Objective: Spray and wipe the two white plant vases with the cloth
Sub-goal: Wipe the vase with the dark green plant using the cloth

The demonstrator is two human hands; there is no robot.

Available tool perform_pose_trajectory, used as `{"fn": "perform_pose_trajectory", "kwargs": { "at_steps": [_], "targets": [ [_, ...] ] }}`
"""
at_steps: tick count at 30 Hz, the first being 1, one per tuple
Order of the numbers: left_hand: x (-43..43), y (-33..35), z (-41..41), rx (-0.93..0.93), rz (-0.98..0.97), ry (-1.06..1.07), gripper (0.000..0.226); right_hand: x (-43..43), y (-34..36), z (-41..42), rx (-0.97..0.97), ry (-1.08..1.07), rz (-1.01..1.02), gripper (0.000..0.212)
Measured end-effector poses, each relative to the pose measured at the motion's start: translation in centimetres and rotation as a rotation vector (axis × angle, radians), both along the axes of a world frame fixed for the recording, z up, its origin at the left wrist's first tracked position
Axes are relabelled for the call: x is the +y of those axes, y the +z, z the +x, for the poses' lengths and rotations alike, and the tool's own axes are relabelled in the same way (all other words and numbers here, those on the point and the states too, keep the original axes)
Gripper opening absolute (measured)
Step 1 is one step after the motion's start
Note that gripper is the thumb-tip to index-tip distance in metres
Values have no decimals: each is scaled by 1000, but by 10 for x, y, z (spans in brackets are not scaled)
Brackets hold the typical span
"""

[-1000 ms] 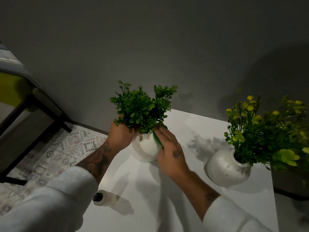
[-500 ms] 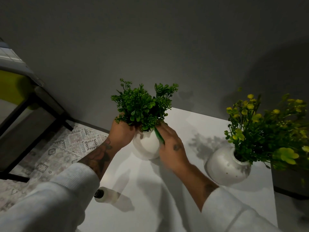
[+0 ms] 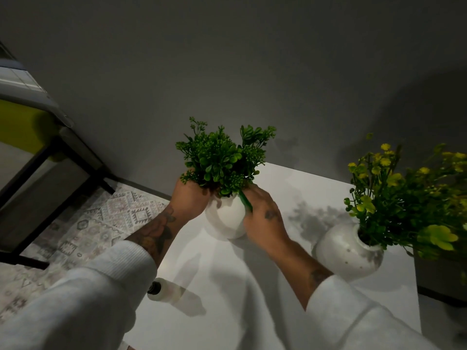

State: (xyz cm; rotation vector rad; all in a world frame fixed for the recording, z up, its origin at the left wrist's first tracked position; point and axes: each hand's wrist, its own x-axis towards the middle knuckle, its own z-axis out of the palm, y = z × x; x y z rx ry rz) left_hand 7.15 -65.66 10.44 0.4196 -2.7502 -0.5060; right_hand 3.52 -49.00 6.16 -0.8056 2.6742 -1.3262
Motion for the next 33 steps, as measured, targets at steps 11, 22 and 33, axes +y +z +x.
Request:
{"fn": "perform_pose_trajectory", "kwargs": {
  "at_steps": [11, 22, 33],
  "targets": [
    [2, 1, -3, -36, 26, 52, 22, 4, -9, 23, 37, -6, -25, 67],
    [-10, 14, 0, -90, 221, -132, 18, 8, 17, 0, -236, 2, -38, 58],
    [-53, 19, 4, -218, 689, -472, 46, 18, 33, 31, -526, -401, -86, 55]
  ]
}}
